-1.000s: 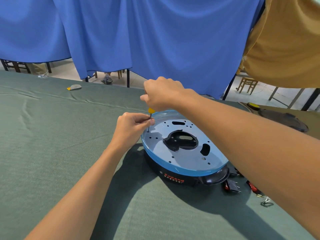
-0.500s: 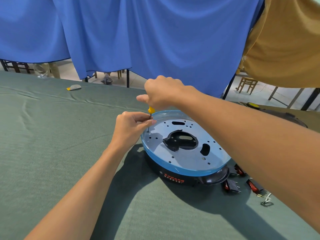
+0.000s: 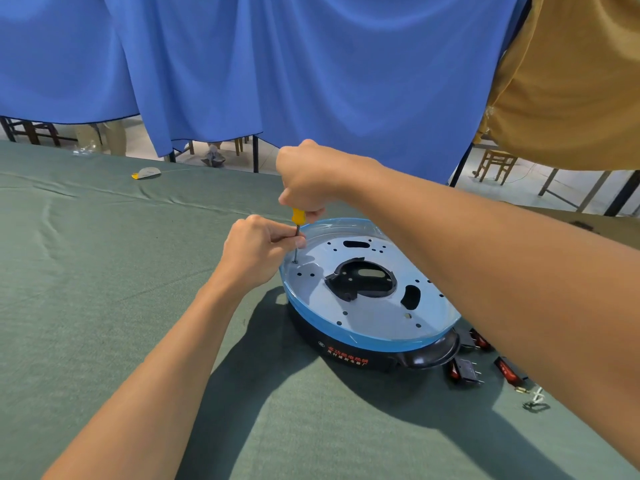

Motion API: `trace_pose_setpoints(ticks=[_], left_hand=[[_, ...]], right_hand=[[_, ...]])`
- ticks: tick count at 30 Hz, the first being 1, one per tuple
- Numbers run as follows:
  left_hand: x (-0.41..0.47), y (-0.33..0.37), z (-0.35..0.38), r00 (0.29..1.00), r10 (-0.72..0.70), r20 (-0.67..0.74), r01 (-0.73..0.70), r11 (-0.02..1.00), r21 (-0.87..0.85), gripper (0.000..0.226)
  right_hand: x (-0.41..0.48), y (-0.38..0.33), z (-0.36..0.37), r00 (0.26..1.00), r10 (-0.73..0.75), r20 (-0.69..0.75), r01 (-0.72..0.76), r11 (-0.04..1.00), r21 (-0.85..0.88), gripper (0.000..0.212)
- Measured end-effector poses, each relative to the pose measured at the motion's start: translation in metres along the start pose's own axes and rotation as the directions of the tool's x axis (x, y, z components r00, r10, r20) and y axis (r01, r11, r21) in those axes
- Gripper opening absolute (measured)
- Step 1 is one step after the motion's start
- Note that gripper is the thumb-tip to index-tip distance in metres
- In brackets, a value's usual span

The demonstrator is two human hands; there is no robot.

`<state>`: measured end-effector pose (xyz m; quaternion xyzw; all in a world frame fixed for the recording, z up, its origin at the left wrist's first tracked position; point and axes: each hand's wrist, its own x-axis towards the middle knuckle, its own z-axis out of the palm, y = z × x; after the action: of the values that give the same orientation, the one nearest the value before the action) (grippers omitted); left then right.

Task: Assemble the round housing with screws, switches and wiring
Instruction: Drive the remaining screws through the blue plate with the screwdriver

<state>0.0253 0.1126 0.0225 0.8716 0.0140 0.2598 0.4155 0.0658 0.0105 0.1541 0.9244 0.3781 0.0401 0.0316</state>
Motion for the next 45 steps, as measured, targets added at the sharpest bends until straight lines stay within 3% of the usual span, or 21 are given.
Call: trace_pose_setpoints(ticks=[4,6,11,17,24,29,34,35,37,42,45], left_hand=[[-0.004,0.003,0.000,1.000,-0.014,-0.004,0.014,0.998,-0.063,0.008],[-0.006,0.004,0.001,0.999,-0.013,-0.030,0.011,0.998,-0.062,0.007],[-0.004,0.005,0.003,0.998,-0.019,-0.052,0.018,1.000,-0.020,0.009],[-0.005,0.004,0.006,0.996,-0.011,-0.084,0.002,0.995,-0.102,0.007],[-0.007,0.008,0.009,0.986,-0.081,-0.144,0.059,0.987,-0.150,0.009],[-0.007,0.008,0.011,0.974,-0.120,-0.194,0.090,0.983,-0.157,0.013],[-0.007,0.007,0.010,0.976,-0.131,-0.174,0.108,0.985,-0.137,0.018],[-0.007,0.006,0.009,0.976,-0.136,-0.168,0.113,0.984,-0.140,0.019],[-0.006,0.004,0.009,0.976,-0.153,-0.152,0.128,0.978,-0.166,0.019],[-0.007,0.005,0.009,0.976,-0.164,-0.145,0.139,0.975,-0.171,0.021],[-0.007,0.004,0.010,0.977,-0.160,-0.139,0.137,0.977,-0.164,0.022]], right_hand=[[0.004,-0.011,-0.001,0.998,0.032,0.049,-0.027,0.994,-0.105,0.022],[0.002,-0.009,-0.002,0.997,0.037,0.065,-0.034,0.999,-0.042,0.021],[-0.007,0.004,-0.011,0.990,-0.083,0.113,0.097,0.988,-0.122,0.019],[0.003,-0.005,-0.007,0.979,-0.153,0.135,0.171,0.976,-0.134,0.029],[0.017,-0.017,-0.008,0.973,0.047,0.226,-0.015,0.990,-0.143,0.012],[0.016,-0.027,-0.005,0.956,0.080,0.283,-0.017,0.976,-0.219,0.015],[0.004,-0.020,-0.008,0.987,0.040,0.153,-0.007,0.978,-0.208,0.009],[0.001,-0.018,-0.011,0.991,0.013,0.130,0.014,0.977,-0.211,0.005],[0.000,-0.014,-0.017,0.989,-0.069,0.133,0.104,0.955,-0.276,0.021],[0.001,-0.008,-0.017,0.949,-0.247,0.194,0.308,0.857,-0.413,0.012],[0.005,-0.008,-0.013,0.931,-0.289,0.222,0.357,0.844,-0.401,0.012]])
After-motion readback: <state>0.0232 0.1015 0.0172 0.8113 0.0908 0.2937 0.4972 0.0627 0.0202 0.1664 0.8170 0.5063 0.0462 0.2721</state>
